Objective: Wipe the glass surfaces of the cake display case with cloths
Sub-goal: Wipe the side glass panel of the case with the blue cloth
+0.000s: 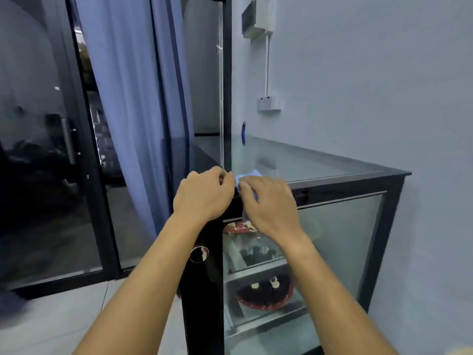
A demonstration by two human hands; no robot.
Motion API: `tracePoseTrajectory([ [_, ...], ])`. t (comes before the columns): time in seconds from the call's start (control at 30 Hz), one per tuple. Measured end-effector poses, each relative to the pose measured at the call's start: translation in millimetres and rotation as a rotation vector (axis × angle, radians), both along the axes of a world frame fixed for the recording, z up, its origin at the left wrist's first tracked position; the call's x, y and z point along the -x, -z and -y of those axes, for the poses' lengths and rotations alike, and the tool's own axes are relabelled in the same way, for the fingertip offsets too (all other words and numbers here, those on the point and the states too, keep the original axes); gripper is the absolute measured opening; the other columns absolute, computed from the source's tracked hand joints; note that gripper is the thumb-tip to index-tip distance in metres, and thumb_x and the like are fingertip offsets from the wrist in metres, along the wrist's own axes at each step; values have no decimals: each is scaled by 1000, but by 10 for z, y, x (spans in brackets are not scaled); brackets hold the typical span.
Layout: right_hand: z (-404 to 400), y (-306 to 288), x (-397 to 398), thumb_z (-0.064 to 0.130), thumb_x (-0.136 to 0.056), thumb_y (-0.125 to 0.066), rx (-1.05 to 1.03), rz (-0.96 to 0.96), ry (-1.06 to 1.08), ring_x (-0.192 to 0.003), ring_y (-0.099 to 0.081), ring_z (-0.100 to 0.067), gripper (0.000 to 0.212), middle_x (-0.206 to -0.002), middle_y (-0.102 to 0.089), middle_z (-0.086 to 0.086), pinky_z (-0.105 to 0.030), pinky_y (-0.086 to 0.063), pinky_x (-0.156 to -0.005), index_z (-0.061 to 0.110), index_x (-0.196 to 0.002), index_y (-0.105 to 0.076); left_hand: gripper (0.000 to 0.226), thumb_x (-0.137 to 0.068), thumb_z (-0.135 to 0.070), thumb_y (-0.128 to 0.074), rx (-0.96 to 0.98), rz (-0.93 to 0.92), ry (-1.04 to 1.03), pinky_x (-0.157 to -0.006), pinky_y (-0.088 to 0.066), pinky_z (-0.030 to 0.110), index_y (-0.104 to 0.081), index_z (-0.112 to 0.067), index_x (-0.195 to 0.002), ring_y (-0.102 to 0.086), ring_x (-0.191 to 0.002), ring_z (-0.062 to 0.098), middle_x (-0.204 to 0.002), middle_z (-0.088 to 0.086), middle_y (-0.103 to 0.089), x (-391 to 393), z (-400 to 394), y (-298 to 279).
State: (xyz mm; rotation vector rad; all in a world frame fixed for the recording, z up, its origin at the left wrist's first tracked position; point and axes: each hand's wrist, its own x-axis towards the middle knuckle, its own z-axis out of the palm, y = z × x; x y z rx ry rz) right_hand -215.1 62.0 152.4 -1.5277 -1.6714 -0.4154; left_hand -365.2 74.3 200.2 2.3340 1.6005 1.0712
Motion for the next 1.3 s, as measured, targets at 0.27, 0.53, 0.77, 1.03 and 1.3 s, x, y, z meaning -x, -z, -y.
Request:
tracePoseTrajectory([
  [0.27, 92, -498, -198, 34, -109, -34, 439, -253, -107, -115, -62, -18, 41, -122, -72, 4, -39, -45, -101, 24, -119, -72, 48, -101, -54, -43, 178, -157, -37, -98, -36, 39, -55, -32, -143, -47, -123, 25, -137, -3, -59, -127, -204, -94],
  [0.53, -304, -924, -491, 15, -104, -54, 783, -25, -161, -127, -56, -24, 34, -138, -62, -3, -38, -45, -106, 20, -135, -65, 16, -92, -45, -68, 459, 21, 65, -74, -47, 35, -61, -34, -103, -60, -100, 19, -95, -10, -66, -72, -391, -379],
  [0.77, -125, -975, -675, 19, -102, -54, 770, 26, -85, -104, -62, -26, 39, -113, -66, -2, -36, -48, -83, 26, -140, -60, 16, -99, -34, -64, 262, -51, 142, -69, -41, 33, -70, -34, -114, -65, -93, 20, -95, -11, -69, -32, -292, -475],
  [1.03, 9, -1109, -516, 28, -97, -64, 639, 23, -201, -113, -54, -23, 21, -123, -65, 1, -46, -51, -99, 22, -117, -68, 10, -102, -26, -62, 136, 9, 359, -75, -55, 37, -70, -33, -102, -62, -85, 13, -95, -10, -66, -63, -207, -635],
  [1.3, 417, -1372, -545, 29, -94, -73, 500, -303, -188, -73, -58, -2, 8, -88, -67, 13, -21, -45, -68, 27, -99, -68, 9, -105, -23, -58, 338, 184, 415, -70, -50, 32, -62, -26, -97, -64, -82, 18, -93, 2, -70, 32, -159, -793],
])
